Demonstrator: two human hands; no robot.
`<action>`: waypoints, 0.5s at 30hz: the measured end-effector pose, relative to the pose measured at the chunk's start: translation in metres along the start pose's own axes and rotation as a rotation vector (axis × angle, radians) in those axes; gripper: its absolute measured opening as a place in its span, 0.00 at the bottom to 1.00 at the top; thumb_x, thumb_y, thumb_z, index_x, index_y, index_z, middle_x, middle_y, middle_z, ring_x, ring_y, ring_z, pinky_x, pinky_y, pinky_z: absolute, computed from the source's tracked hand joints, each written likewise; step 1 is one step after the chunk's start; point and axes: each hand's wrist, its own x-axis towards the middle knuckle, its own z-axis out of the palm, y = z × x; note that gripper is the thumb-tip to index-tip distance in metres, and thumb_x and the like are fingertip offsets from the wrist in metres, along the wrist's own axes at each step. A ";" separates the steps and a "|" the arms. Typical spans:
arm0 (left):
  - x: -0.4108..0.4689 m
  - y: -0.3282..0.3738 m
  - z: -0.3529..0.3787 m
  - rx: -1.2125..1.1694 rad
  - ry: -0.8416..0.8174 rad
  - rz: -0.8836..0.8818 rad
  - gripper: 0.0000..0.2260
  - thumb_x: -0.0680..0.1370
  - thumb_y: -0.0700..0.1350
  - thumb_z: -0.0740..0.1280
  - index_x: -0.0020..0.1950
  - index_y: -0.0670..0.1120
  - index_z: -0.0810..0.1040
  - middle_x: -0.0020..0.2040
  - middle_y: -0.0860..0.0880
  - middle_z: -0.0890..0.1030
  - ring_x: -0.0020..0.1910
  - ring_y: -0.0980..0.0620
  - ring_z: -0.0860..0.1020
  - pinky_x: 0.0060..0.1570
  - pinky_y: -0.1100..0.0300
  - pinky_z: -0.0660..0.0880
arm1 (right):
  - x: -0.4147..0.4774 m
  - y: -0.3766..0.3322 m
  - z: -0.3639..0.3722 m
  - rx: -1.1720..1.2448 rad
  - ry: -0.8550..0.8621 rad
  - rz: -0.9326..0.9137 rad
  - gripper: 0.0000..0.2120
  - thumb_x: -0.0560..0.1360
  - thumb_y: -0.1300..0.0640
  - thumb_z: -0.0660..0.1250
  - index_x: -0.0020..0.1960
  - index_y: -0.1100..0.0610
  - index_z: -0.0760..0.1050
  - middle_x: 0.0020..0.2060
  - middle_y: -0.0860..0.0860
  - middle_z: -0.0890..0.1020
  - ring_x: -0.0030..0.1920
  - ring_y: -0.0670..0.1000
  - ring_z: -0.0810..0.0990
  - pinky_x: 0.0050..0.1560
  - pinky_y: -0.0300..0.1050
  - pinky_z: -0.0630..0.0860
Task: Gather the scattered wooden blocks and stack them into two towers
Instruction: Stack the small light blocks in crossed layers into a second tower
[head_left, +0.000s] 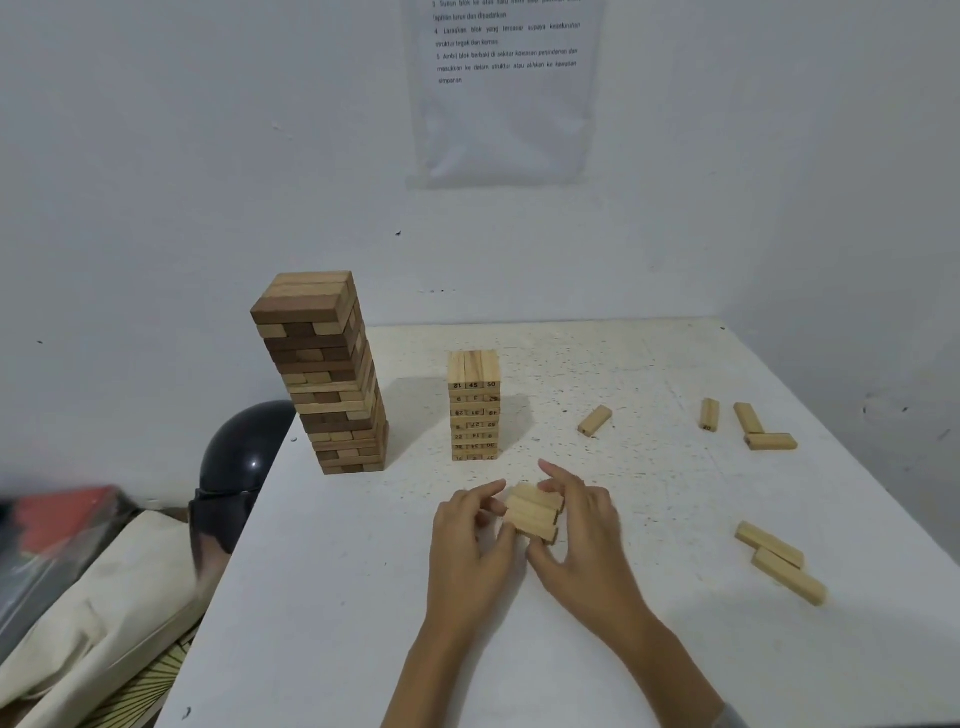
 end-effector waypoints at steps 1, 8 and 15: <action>0.000 0.000 0.000 0.015 -0.011 0.008 0.17 0.73 0.42 0.71 0.59 0.59 0.75 0.51 0.62 0.75 0.56 0.62 0.71 0.52 0.70 0.69 | -0.001 0.000 -0.001 0.051 -0.010 0.005 0.32 0.71 0.58 0.67 0.68 0.36 0.59 0.57 0.35 0.70 0.60 0.39 0.63 0.61 0.37 0.63; -0.004 0.002 0.002 0.073 -0.066 0.058 0.24 0.73 0.42 0.70 0.67 0.55 0.70 0.55 0.61 0.72 0.57 0.63 0.72 0.54 0.73 0.69 | -0.001 0.004 0.001 0.091 0.058 0.030 0.35 0.70 0.61 0.70 0.69 0.40 0.59 0.57 0.36 0.65 0.59 0.39 0.65 0.56 0.31 0.68; -0.005 0.003 0.003 -0.045 -0.025 0.032 0.24 0.72 0.37 0.71 0.66 0.52 0.72 0.53 0.56 0.76 0.53 0.60 0.75 0.51 0.71 0.71 | -0.001 0.005 0.000 0.129 0.048 0.034 0.34 0.70 0.66 0.69 0.68 0.44 0.61 0.56 0.42 0.71 0.54 0.38 0.69 0.50 0.26 0.68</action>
